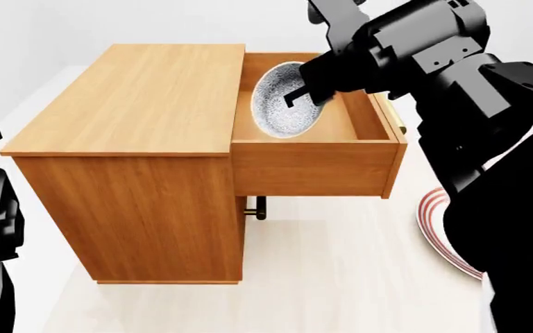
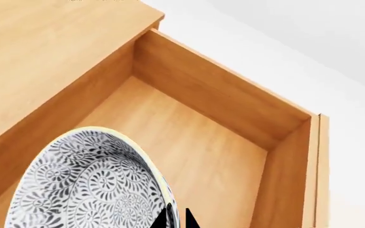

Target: Open the top drawer of the cabinet and put the bowl in it.

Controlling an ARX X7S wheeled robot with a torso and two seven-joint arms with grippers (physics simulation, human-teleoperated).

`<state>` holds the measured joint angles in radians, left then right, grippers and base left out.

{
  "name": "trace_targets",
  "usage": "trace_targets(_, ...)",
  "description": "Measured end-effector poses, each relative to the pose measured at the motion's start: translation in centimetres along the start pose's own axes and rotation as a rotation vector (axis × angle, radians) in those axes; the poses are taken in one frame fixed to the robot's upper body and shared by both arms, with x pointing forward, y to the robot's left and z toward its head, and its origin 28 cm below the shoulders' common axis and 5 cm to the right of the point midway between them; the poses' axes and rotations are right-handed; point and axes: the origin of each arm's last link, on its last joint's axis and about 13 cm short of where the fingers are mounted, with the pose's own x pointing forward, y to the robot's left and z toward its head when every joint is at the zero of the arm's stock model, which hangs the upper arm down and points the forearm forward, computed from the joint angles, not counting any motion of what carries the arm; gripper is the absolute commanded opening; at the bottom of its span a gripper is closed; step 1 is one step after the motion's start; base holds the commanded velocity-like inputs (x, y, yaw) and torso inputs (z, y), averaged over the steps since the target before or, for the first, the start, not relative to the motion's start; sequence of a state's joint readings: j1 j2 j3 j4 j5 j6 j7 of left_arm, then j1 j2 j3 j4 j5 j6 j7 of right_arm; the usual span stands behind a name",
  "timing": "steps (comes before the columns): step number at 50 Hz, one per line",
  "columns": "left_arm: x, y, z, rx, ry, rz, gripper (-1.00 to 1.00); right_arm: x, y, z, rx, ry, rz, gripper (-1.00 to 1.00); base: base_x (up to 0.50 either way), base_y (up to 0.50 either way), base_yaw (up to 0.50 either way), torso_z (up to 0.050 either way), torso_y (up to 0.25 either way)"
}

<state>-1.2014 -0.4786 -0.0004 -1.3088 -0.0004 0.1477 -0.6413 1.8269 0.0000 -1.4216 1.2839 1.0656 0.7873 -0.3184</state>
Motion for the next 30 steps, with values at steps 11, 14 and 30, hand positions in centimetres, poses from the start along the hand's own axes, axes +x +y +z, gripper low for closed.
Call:
trace_targets(11,0.0,0.0,0.0,-0.002,-0.003,-0.001,1.0,0.8,0.2,-0.7,0.043,-0.025,0.008,-1.0,0.0,0.0,0.0,0.0,0.001)
trace_targets(14,0.0,0.0,0.0,-0.002,-0.004,-0.001,1.0,0.9,0.2,-0.8,0.061,-0.031,0.009,-1.0,0.0,0.0,0.0,0.0,0.0)
trace_targets(30,0.0,0.0,-0.1,-0.003,-0.008,-0.003,1.0,1.3,-0.1,-1.5,0.167,-0.066,0.02,-1.0,0.0,0.0,0.0,0.001,0.0)
